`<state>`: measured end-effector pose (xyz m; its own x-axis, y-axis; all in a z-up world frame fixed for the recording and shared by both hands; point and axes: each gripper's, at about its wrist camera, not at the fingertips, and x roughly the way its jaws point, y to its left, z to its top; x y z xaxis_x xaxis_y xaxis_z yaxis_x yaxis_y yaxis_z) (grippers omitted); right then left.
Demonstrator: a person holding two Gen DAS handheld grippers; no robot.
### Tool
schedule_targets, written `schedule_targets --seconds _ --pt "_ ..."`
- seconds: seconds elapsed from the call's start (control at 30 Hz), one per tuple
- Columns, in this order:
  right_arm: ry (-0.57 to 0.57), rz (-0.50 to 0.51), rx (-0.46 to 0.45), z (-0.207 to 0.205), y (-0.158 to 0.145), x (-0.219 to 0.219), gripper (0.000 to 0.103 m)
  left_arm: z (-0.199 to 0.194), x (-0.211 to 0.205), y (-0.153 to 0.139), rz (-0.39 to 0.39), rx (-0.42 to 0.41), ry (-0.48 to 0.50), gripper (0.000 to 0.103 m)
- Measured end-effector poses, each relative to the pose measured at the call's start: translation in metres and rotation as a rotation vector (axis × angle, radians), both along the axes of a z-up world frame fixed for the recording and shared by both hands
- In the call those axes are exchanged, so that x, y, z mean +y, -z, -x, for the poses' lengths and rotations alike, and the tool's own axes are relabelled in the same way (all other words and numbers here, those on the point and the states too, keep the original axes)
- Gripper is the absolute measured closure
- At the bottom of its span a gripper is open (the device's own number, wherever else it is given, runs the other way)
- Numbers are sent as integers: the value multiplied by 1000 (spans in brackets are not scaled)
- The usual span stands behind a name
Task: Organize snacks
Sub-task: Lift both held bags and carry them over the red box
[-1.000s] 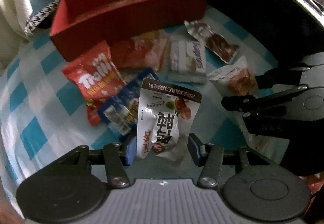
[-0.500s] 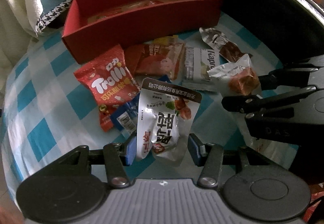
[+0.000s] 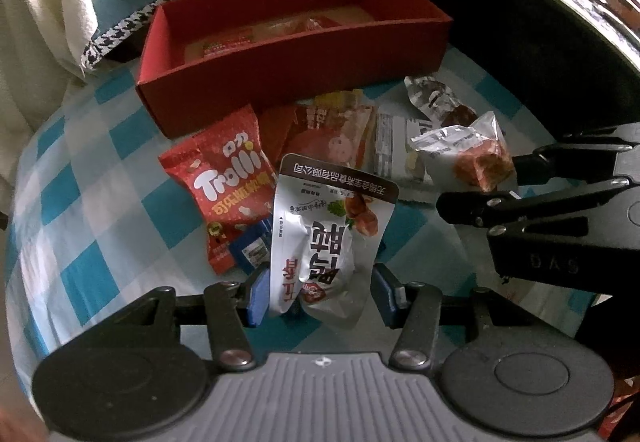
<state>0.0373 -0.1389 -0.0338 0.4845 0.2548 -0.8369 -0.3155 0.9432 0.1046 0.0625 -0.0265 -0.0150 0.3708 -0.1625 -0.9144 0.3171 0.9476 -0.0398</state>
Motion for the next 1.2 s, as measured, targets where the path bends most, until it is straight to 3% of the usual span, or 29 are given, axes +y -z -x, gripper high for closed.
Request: schedule_targets --seconds 0.57,1.2 --pt "4 -39 -41 -11 -12 2 54 -16 15 -13 52 -32 -89 57" --pt "9 -76 -114 -37 -32 5 55 -42 20 -39 54 -147 -143 57"
